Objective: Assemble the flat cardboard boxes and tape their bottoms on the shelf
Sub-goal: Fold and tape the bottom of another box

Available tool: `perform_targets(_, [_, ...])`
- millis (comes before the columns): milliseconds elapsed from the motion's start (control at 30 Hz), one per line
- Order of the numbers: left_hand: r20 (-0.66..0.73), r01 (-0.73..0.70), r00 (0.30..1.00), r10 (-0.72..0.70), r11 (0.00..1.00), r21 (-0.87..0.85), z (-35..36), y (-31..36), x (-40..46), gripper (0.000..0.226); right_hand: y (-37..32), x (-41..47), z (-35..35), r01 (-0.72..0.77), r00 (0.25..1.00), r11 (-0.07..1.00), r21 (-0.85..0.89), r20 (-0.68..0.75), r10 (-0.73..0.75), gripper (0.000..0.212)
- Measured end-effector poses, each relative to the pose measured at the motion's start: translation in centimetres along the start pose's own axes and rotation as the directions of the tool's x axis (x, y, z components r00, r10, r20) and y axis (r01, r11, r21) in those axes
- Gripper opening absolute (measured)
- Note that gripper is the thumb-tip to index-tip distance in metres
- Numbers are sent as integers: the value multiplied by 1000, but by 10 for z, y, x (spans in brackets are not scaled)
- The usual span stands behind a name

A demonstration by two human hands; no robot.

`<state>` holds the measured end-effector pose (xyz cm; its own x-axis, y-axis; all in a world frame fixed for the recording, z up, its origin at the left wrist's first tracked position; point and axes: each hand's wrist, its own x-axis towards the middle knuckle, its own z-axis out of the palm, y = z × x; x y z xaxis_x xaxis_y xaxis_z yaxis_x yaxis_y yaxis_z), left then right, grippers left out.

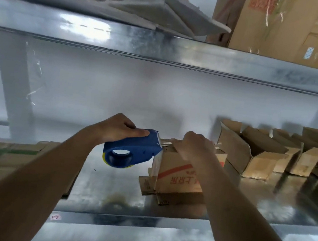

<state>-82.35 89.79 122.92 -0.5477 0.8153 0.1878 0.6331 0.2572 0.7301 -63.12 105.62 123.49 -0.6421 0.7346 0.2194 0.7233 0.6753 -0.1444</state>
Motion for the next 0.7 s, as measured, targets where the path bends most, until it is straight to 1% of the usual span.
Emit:
perform_targets(100, [-27,5,1000,-6,999,-44,3,-7,-4,50,-4,-1,10,-86,995,996,24,48,85,61])
perform_targets(167, [-43,6,999,-9,998,-63,4,-10,-6,46,-3,0,13,-134,984,991,11,118,132,73])
perform_targets(233, [-50,-3,999,-1,997,-75,6,-14,-8,43,-3,2,14,-144,974,990,-1,175,142,79])
perform_targets(333, [-57,6,998,-11,995,-97,6,-17,-12,41,-1,3,14,-141,966,990,-7,220,139,82])
perform_targets(467, [-63,-4,998,-3,994,-108,6,-18,-16,40,1,7,18,-145,961,989,-14,235,144,87])
perform_targets(567, [-55,7,998,-12,996,-84,0,-19,-20,41,3,8,21,-149,963,989,4,227,144,89])
perform_targets(700, [-82,23,996,-26,999,-35,-9,-18,-24,39,2,11,22,-151,965,989,12,220,144,87])
